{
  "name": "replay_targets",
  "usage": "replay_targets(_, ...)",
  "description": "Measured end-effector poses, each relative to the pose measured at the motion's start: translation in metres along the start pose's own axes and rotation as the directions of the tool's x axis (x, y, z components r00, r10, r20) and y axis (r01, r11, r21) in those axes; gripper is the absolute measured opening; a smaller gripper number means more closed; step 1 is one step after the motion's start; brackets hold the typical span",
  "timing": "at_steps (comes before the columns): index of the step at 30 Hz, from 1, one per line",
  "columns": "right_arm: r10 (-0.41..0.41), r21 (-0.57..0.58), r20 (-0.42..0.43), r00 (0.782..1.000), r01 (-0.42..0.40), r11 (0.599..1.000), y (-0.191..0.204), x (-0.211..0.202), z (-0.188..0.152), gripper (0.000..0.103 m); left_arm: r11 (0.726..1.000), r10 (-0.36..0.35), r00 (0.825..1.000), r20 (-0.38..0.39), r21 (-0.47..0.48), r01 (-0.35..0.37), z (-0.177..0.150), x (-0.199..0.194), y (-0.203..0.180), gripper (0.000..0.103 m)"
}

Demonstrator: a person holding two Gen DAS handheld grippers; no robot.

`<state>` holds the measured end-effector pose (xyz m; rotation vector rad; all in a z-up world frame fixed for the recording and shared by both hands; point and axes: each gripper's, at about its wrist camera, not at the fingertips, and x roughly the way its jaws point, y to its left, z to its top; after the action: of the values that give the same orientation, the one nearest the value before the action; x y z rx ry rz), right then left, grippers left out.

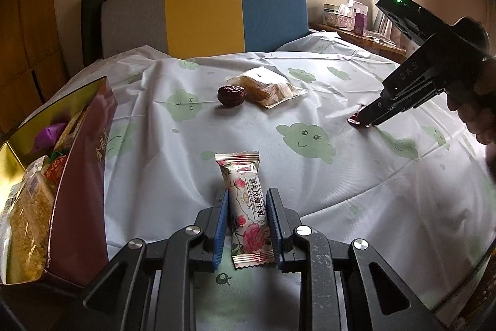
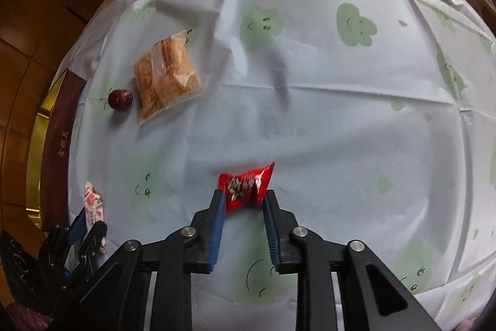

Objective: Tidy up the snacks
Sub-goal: 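Grasp the small red wrapped candy with the right tool while the left tool holds the rose bar, then carry the rose bar into the gold tin with the left tool and release it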

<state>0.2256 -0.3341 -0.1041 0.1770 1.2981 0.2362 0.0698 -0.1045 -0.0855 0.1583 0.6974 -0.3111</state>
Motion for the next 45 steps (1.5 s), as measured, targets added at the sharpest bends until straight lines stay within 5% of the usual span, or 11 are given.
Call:
replay_targets(5, -0.114, -0.083, 0.033, 0.993, 0.117, 0.990, 0.015, 0.001, -0.004, 0.008, 1.000, 0.008, 1.000, -0.002, 0.009, -0.008, 0.000, 0.000, -0.002, 0.025)
replay_targets(10, -0.197, -0.178, 0.058, 0.979, 0.204, 0.963, 0.030, 0.005, -0.010, 0.006, 1.000, 0.010, 1.000, -0.002, 0.010, -0.010, 0.000, 0.000, -0.002, 0.025)
replay_targets(18, -0.143, -0.123, 0.045, 0.989, 0.147, 0.981, 0.020, 0.006, -0.010, 0.007, 1.000, 0.001, 1.000, -0.011, 0.001, -0.001, 0.001, 0.000, 0.000, 0.025)
replay_targets(31, -0.217, -0.219, 0.079, 0.973, 0.229, 0.948, 0.020, 0.005, -0.014, 0.006, 0.999, -0.033, 0.999, -0.043, -0.008, 0.033, 0.017, -0.011, -0.003, 0.023)
replay_targets(39, -0.252, -0.266, 0.107, 0.962, 0.272, 0.925, 0.035, 0.008, -0.025, 0.006, 0.992, -0.037, 0.999, 0.033, -0.117, 0.041, 0.042, -0.054, 0.027, 0.023)
replay_targets(45, -0.270, -0.286, 0.117, 0.956, 0.293, 0.912, 0.045, 0.016, -0.027, 0.006, 0.957, 0.049, 0.998, 0.047, -0.288, -0.033, 0.054, -0.080, 0.096, 0.023)
